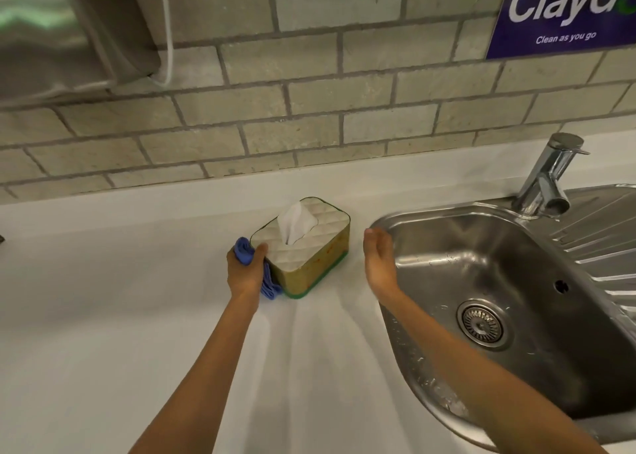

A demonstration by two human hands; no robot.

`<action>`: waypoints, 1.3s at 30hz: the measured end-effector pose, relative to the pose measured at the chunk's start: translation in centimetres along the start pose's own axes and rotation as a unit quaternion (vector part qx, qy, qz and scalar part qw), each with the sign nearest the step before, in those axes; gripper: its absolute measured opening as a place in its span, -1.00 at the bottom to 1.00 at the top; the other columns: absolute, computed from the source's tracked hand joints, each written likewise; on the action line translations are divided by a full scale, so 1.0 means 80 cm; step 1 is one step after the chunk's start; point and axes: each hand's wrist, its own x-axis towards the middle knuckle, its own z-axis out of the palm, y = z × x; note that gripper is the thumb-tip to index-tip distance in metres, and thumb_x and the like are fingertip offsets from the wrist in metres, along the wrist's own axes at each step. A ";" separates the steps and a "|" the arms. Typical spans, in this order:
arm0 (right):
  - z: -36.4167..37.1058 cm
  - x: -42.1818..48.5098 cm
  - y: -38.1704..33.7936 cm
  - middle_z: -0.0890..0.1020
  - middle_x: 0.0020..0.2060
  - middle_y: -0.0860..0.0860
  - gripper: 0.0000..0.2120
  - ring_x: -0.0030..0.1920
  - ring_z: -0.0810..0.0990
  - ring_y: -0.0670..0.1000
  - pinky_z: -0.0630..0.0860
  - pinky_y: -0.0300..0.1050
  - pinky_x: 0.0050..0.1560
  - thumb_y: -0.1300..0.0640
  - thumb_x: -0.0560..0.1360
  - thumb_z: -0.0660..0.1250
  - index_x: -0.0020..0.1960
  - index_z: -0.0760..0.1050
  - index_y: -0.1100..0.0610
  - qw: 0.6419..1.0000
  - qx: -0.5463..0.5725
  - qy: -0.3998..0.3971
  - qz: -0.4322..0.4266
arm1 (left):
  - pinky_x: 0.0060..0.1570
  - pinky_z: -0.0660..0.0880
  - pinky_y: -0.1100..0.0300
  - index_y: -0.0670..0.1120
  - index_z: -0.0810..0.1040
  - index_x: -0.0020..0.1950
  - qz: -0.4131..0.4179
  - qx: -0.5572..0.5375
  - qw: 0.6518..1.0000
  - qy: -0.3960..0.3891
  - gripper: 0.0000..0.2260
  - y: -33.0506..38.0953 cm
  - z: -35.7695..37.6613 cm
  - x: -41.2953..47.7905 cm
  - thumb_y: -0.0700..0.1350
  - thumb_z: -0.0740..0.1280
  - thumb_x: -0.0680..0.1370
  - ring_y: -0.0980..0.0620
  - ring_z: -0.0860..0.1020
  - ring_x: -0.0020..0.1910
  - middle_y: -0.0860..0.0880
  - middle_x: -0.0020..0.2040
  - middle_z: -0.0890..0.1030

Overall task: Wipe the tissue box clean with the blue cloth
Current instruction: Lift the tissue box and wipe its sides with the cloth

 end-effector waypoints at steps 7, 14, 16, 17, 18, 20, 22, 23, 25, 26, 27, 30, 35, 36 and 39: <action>0.010 0.059 0.000 0.13 0.53 0.00 -0.44 0.51 0.13 0.03 0.05 -0.03 0.51 -0.15 0.59 -0.06 0.53 0.03 0.03 0.989 -0.011 -0.143 0.035 | 0.26 0.46 -0.07 -0.19 0.36 0.33 0.004 -0.048 0.999 -0.013 -0.62 -0.012 -0.003 -0.036 -0.11 0.28 0.55 -0.17 0.53 0.18 -0.22 0.25 0.53; 0.017 0.059 0.007 0.38 0.41 0.08 -0.47 0.41 0.34 0.06 0.24 -0.15 0.36 -0.13 0.57 0.05 0.45 0.27 0.11 0.984 -0.016 -0.172 0.033 | 0.28 0.44 -0.09 -0.02 0.15 0.49 0.022 -0.017 0.999 -0.031 -0.44 -0.018 0.022 -0.055 -0.08 0.29 0.54 -0.17 0.45 0.30 -0.13 0.39 0.42; 0.012 0.056 0.010 0.40 0.39 0.07 -0.45 0.39 0.36 0.07 0.25 -0.12 0.36 -0.17 0.54 0.11 0.44 0.28 0.09 0.986 -0.023 -0.161 0.041 | 0.32 0.40 -0.03 0.00 0.11 0.51 0.026 -0.008 0.999 -0.026 -0.44 -0.018 0.024 -0.052 -0.08 0.26 0.56 -0.12 0.42 0.33 -0.08 0.42 0.39; 0.008 0.054 0.011 0.41 0.39 0.07 -0.43 0.38 0.37 0.07 0.27 -0.08 0.38 -0.19 0.52 0.13 0.44 0.29 0.07 0.987 -0.027 -0.154 0.044 | 0.33 0.38 -0.01 0.00 0.11 0.51 0.026 -0.008 0.999 -0.028 -0.44 -0.018 0.023 -0.051 -0.08 0.25 0.56 -0.10 0.41 0.34 -0.07 0.43 0.39; 0.005 0.053 0.011 0.44 0.37 0.07 -0.43 0.36 0.40 0.08 0.30 -0.05 0.37 -0.20 0.50 0.16 0.42 0.31 0.06 0.988 -0.033 -0.148 0.043 | 0.34 0.37 -0.01 0.00 0.12 0.51 0.026 -0.010 0.999 -0.031 -0.45 -0.016 0.022 -0.049 -0.07 0.25 0.56 -0.10 0.41 0.34 -0.07 0.42 0.39; -0.001 0.048 0.009 0.51 0.28 0.09 -0.44 0.27 0.48 0.08 0.40 -0.06 0.28 -0.22 0.47 0.21 0.36 0.38 0.06 0.989 -0.042 -0.140 0.028 | 0.36 0.36 -0.03 0.00 0.17 0.49 0.021 -0.010 0.999 -0.032 -0.48 -0.013 0.018 -0.044 -0.06 0.25 0.56 -0.10 0.42 0.33 -0.07 0.40 0.42; -0.006 0.043 0.004 0.57 0.16 0.09 -0.46 0.18 0.54 0.08 0.47 -0.07 0.20 -0.25 0.42 0.25 0.28 0.43 0.03 0.990 -0.047 -0.132 0.016 | 0.36 0.36 -0.04 0.00 0.23 0.47 0.010 -0.003 1.000 -0.028 -0.51 -0.008 0.013 -0.039 -0.02 0.25 0.55 -0.11 0.45 0.31 -0.08 0.37 0.46; -0.009 0.040 0.000 0.59 0.09 0.07 -0.45 0.15 0.56 0.09 0.49 -0.06 0.17 -0.28 0.40 0.26 0.26 0.43 0.01 0.990 -0.058 -0.127 0.011 | 0.36 0.36 -0.06 0.01 0.26 0.46 0.005 0.003 1.000 -0.026 -0.52 -0.006 0.010 -0.036 0.01 0.25 0.55 -0.12 0.45 0.30 -0.09 0.35 0.48; -0.015 0.035 -0.010 0.58 0.05 0.06 -0.39 0.13 0.56 0.10 0.52 0.02 0.18 -0.34 0.35 0.26 0.28 0.42 -0.02 0.989 -0.087 -0.121 0.003 | 0.34 0.38 -0.08 0.01 0.33 0.41 -0.008 0.014 0.999 -0.029 -0.54 0.000 0.003 -0.031 0.06 0.26 0.53 -0.14 0.47 0.27 -0.10 0.31 0.51; -0.018 0.032 -0.015 0.57 0.10 0.08 -0.34 0.14 0.56 0.11 0.52 0.07 0.20 -0.37 0.32 0.27 0.29 0.42 -0.02 0.987 -0.100 -0.122 0.006 | 0.34 0.39 -0.08 0.01 0.38 0.36 -0.017 0.018 0.999 -0.037 -0.57 0.004 -0.001 -0.027 0.08 0.26 0.51 -0.14 0.49 0.25 -0.11 0.28 0.53; -0.021 0.028 -0.021 0.57 0.15 0.09 -0.30 0.14 0.57 0.11 0.53 0.07 0.18 -0.39 0.30 0.27 0.30 0.42 0.00 0.986 -0.110 -0.127 0.011 | 0.32 0.40 -0.09 0.01 0.43 0.30 -0.029 0.019 0.998 -0.049 -0.61 0.007 -0.005 -0.024 0.09 0.27 0.50 -0.15 0.50 0.22 -0.13 0.25 0.55; -0.032 0.015 -0.036 0.63 -0.02 0.05 -0.25 -0.11 0.64 0.02 0.61 -0.21 -0.26 -0.42 0.26 0.27 0.26 0.46 0.07 0.980 -0.133 -0.149 0.025 | 0.23 0.49 -0.07 -0.01 0.52 0.01 -0.076 0.014 0.994 -0.082 -0.76 0.018 -0.018 -0.014 0.10 0.33 0.45 -0.16 0.57 0.09 -0.17 0.10 0.60; -0.044 0.005 -0.051 0.58 -0.11 0.04 -0.20 -0.12 0.62 0.04 0.61 -0.09 -0.17 -0.49 0.14 0.20 0.10 0.40 0.12 0.962 -0.177 -0.201 0.053 | -0.23 0.53 0.13 -0.07 0.52 -0.18 -0.157 0.024 0.976 -0.147 -0.79 0.032 -0.026 -0.008 0.07 0.38 0.41 -0.07 0.55 -0.25 -0.12 -0.21 0.57; -0.043 0.007 -0.052 0.58 -0.06 0.06 -0.25 -0.04 0.61 0.06 0.58 -0.01 0.02 -0.46 0.19 0.21 0.07 0.41 0.13 0.961 -0.170 -0.211 0.056 | -0.24 0.53 0.13 -0.08 0.51 -0.19 -0.164 0.025 0.974 -0.154 -0.78 0.034 -0.026 -0.008 0.06 0.38 0.41 -0.07 0.54 -0.27 -0.12 -0.23 0.55; -0.039 0.009 -0.053 0.54 -0.05 -0.02 -0.35 -0.04 0.54 -0.10 0.45 -0.10 0.12 -0.39 0.26 0.23 0.07 0.39 0.12 0.963 -0.131 -0.228 0.055 | -0.21 0.54 0.12 -0.11 0.51 -0.10 -0.172 0.015 0.969 -0.175 -0.75 0.037 -0.023 -0.006 0.06 0.38 0.42 -0.07 0.55 -0.25 -0.13 -0.20 0.56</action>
